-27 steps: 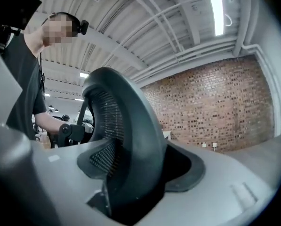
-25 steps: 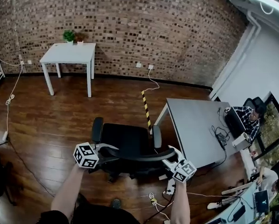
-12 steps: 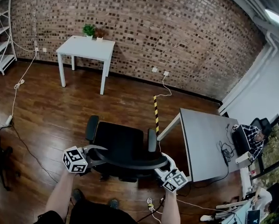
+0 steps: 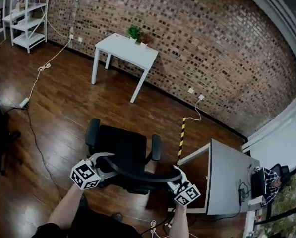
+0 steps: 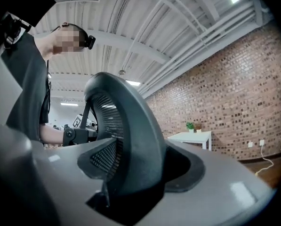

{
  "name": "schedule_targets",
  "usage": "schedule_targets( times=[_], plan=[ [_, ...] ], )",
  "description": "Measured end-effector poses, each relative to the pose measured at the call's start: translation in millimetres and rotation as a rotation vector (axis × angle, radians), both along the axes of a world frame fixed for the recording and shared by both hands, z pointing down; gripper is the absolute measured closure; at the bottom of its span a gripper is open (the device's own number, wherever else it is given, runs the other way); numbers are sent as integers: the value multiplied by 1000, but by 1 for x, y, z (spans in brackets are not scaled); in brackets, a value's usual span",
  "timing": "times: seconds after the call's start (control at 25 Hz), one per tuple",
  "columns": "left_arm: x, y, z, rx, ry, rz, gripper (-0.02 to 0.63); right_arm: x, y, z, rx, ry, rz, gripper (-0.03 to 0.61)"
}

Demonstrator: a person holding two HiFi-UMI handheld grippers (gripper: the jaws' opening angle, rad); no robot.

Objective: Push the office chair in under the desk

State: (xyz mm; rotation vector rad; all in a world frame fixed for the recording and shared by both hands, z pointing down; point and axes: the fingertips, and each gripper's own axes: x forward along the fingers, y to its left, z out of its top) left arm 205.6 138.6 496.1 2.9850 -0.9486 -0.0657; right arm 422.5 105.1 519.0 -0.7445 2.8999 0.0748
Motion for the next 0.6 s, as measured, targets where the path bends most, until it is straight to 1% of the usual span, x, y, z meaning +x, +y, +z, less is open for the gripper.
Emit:
schedule_targets(
  times=[0.04, 0.16, 0.24, 0.32, 0.44, 0.52, 0.6],
  plan=[
    [-15, -1, -7, 4, 1, -39, 244, -13, -1, -5, -5, -3, -12, 290],
    [-45, 1, -36, 22, -6, -161, 189, -35, 2, -29, -17, -32, -38, 293],
    [-70, 2, -39, 31, -10, -204, 176, -57, 3, -31, -21, -42, -50, 293],
    [-97, 2, -29, 33, -6, -220, 172, -85, 1, -23, -22, -38, -66, 295],
    [-135, -4, -16, 25, -3, -220, 170, -123, -5, -13, -28, -32, -92, 307],
    [-156, -16, -18, 21, -6, -216, 170, -144, -17, -17, -38, -35, -104, 314],
    [-175, -41, -18, 21, -11, -210, 169, -162, -40, -17, -45, -42, -106, 321]
  ],
)
